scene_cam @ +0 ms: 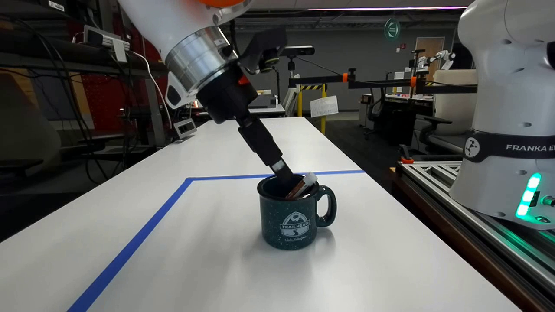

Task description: Remove the marker from the mug cup and place it on the table

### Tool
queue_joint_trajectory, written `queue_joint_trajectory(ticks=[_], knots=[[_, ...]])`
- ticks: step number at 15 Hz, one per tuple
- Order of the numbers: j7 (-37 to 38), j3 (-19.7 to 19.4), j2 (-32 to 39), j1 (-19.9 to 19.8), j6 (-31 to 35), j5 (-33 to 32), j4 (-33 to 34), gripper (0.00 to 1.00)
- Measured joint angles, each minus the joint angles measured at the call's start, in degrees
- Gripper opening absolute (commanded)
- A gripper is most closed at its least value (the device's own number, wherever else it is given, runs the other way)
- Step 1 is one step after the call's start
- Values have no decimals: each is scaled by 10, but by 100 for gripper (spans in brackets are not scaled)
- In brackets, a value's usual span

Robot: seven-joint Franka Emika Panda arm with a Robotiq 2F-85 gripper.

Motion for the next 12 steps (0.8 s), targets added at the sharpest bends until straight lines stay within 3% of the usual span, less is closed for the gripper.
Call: queue_joint_trajectory(ticks=[1,3,12], knots=[[0,1,6,1,0,-1,3,58],[0,1,16,2,0,-3,8,54],[0,2,54,2,-2,-11,24,52]])
